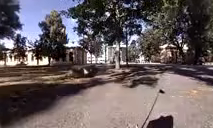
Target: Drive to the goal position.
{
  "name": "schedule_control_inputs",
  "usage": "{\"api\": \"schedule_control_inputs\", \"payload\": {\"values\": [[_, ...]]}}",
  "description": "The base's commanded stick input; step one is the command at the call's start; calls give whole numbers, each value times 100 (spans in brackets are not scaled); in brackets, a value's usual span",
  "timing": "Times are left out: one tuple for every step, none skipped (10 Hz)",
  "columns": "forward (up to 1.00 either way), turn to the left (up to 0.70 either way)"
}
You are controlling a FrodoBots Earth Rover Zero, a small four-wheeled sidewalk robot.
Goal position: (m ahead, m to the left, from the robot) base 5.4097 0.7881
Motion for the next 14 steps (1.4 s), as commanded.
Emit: {"api": "schedule_control_inputs", "payload": {"values": [[70,0],[70,0],[70,0],[70,0],[70,0],[70,0],[70,0],[70,0],[70,0],[70,0],[70,3],[70,17],[70,34],[70,25]]}}
